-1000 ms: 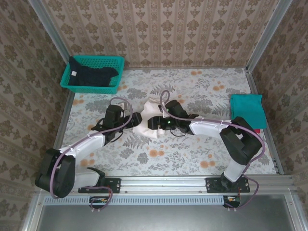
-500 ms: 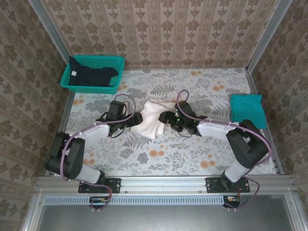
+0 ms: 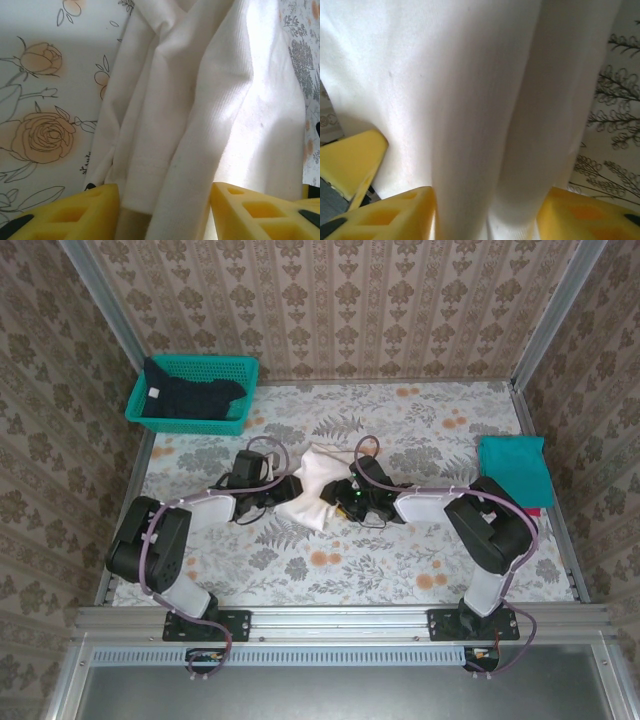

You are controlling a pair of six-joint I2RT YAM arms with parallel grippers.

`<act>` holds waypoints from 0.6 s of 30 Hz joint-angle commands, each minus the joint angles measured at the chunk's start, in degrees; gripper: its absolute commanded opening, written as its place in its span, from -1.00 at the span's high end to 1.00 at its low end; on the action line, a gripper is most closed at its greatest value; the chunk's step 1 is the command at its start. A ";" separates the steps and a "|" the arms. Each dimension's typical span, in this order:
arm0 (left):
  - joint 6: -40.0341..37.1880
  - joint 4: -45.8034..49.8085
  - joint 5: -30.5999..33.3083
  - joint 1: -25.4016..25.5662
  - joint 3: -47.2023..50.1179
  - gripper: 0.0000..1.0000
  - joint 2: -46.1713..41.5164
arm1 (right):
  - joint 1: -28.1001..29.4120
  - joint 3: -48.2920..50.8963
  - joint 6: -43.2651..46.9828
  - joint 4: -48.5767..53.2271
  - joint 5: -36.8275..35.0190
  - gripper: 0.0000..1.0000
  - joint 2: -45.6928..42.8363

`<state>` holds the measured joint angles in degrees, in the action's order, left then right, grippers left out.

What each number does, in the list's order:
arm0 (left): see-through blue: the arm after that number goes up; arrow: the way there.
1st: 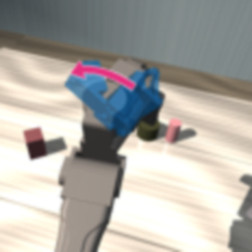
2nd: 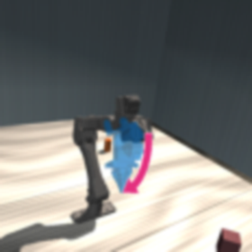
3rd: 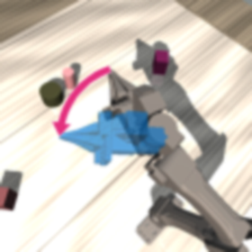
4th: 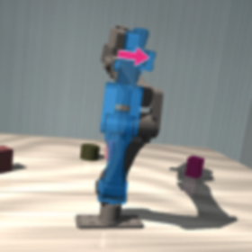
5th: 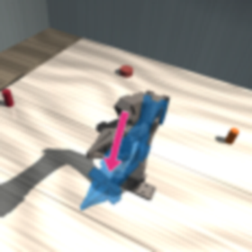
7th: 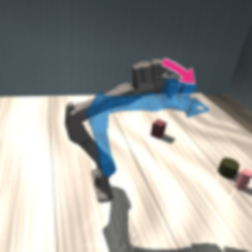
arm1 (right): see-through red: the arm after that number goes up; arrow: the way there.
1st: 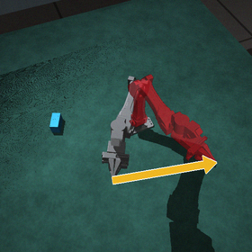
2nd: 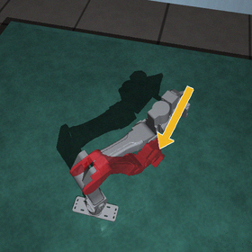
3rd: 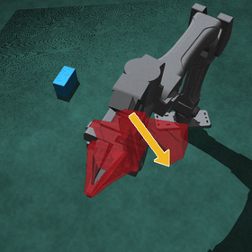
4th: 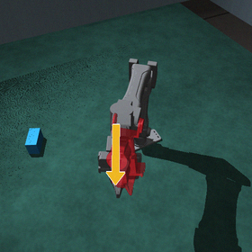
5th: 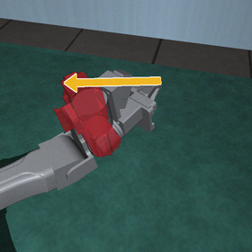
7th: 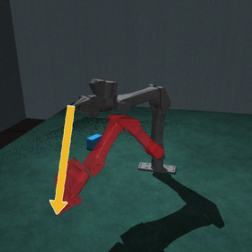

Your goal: Fold and stack the t-shirts

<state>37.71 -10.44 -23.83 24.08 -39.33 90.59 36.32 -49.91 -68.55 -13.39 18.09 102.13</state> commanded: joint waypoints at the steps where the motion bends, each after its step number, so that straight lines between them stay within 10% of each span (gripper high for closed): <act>1: 1.63 -2.77 -2.48 0.49 0.65 -0.01 1.20 | 0.25 -2.27 -0.98 -2.34 2.12 0.15 0.87; 10: 5.74 -10.21 -6.07 0.45 2.37 0.02 4.89 | -0.02 -5.14 1.95 -10.59 4.60 -0.36 7.08; 18: 7.66 -13.30 -7.45 0.46 3.74 0.02 5.83 | 0.08 -6.46 0.80 -28.82 11.25 0.13 13.30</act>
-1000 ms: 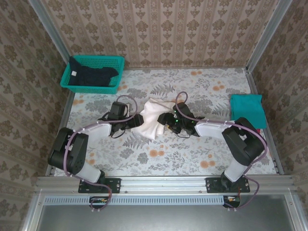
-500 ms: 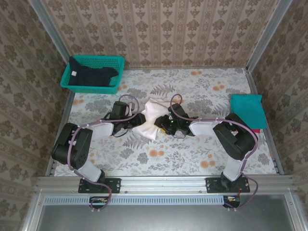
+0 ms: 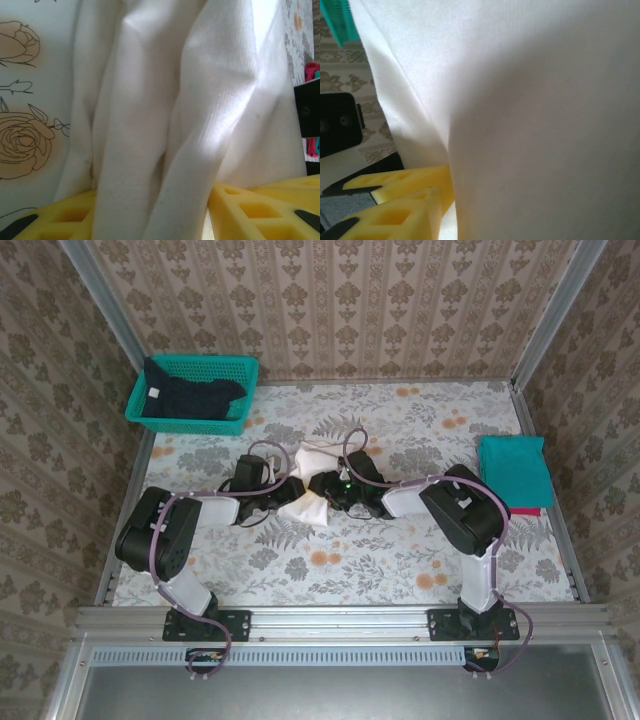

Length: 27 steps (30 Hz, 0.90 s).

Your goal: Fold and stack the t-shirts

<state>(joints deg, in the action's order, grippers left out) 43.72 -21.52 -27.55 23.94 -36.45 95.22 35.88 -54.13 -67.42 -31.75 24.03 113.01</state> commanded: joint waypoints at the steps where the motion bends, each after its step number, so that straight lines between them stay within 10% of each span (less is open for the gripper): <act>1: 1.62 -2.27 -3.73 0.62 0.84 0.02 1.20 | 0.50 -2.13 -0.68 -11.65 5.59 0.27 3.01; 4: 1.64 -2.55 -3.83 0.59 0.76 0.01 0.92 | -0.12 -1.61 0.35 -10.39 5.50 0.87 2.68; 6: 1.46 -2.35 -3.42 0.43 1.02 0.00 0.23 | -1.01 -0.30 2.56 -7.14 3.90 0.92 0.66; 8: 1.06 -2.10 -2.96 0.06 1.57 -0.01 -0.78 | -1.85 0.83 5.41 -2.41 2.19 0.73 -1.98; 13: 0.20 -1.86 -2.16 -1.04 2.68 -0.07 -3.23 | -4.00 2.73 12.80 11.30 -4.00 -0.55 -9.61; 27: -0.29 -2.99 -1.99 -2.04 1.90 -0.13 -4.32 | -8.02 -4.14 17.83 20.22 -4.28 -0.54 -8.50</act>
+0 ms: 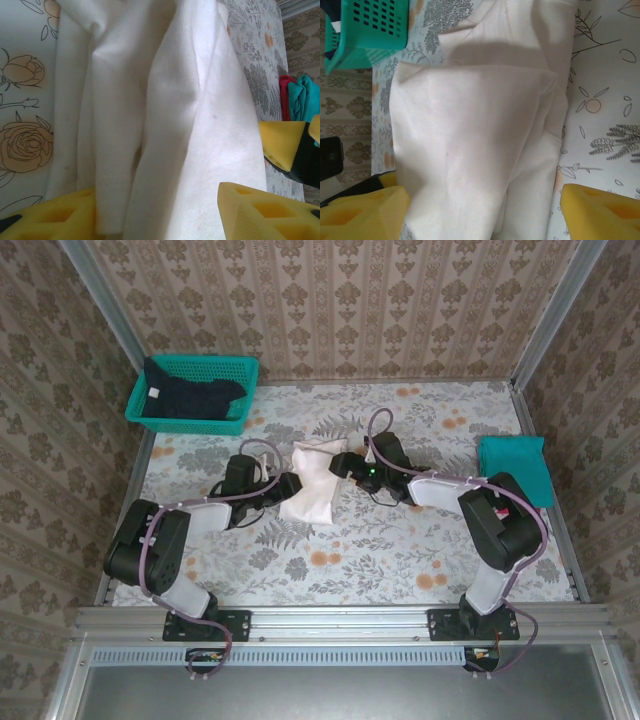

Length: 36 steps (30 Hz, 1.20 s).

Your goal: Fold and stack the t-shirts

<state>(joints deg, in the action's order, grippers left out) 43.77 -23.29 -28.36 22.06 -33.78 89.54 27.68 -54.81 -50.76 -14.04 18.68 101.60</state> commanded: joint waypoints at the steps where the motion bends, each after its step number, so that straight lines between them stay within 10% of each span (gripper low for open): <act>1: 0.32 -1.94 -1.43 0.03 -0.67 -0.09 2.06 | 0.18 -4.39 1.11 2.32 1.63 -0.45 4.05; 11: 7.78 -11.30 -0.13 10.69 -1.27 0.40 8.05 | -2.90 -14.14 4.27 5.06 7.78 0.27 13.90; 22: 6.33 -9.29 4.88 6.75 2.15 -0.37 2.01 | -6.64 -14.47 11.57 11.64 7.16 0.25 11.47; 36: 5.44 -3.97 2.77 5.82 -4.01 0.01 5.10 | -6.67 -13.59 10.43 9.64 8.77 0.24 11.96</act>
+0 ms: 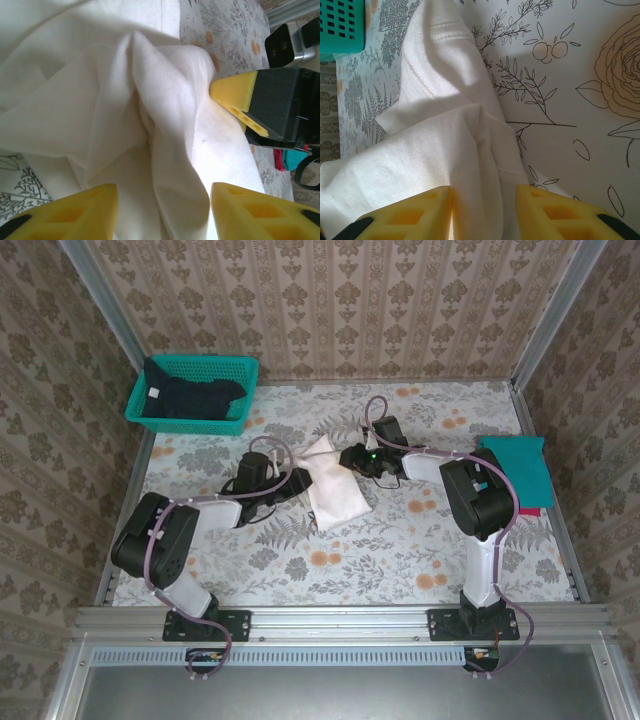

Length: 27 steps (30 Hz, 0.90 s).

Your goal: Fold and stack the t-shirts

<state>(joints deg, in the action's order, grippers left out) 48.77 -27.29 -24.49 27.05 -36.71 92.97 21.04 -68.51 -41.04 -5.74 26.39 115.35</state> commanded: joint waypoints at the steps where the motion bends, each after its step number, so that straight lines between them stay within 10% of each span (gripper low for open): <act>1: 0.75 -0.13 -1.00 1.25 -1.21 0.05 1.92 | 0.02 -0.16 0.98 1.87 0.88 0.24 -1.80; 13: 4.27 -4.86 -1.14 3.65 -2.90 0.06 6.07 | 0.15 1.13 -0.39 -0.43 2.23 0.21 -1.13; 27: 0.35 10.80 7.87 4.39 1.24 -0.02 -6.51 | 0.08 0.92 -0.54 -0.61 2.44 0.19 -0.65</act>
<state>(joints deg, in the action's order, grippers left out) 50.48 -20.99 -18.31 31.11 -35.53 86.08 21.04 -67.40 -41.08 -6.20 27.64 115.35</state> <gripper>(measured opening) 0.507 0.403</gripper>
